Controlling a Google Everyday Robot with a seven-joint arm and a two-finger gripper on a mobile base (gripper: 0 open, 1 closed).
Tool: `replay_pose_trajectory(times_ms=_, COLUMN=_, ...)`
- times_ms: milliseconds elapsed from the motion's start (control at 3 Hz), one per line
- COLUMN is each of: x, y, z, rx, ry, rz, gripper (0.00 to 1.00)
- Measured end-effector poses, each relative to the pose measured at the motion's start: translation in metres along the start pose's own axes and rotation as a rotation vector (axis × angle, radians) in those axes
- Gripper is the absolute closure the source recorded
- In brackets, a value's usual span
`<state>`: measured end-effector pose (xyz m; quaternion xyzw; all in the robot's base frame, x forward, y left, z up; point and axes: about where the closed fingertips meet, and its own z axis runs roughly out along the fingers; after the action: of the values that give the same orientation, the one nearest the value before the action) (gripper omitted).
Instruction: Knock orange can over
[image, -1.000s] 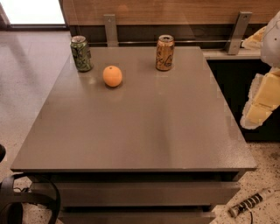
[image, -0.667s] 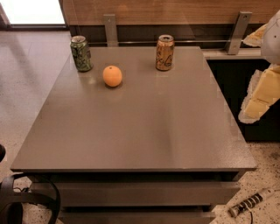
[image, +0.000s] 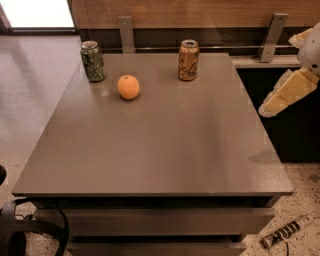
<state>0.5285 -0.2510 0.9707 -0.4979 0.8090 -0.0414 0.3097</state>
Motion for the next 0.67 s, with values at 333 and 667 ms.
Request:
replay_pose_trajectory(times_ms=333, x=-0.017, y=-0.050, z=0.040, rx=0.078, ry=-0.239, rz=0.128, gripper=0.00)
replay_pose_trajectory(times_ms=667, x=-0.040, y=-0.093, z=0.069, rx=0.115, ry=-0.425, rz=0.230, gripper=0.00)
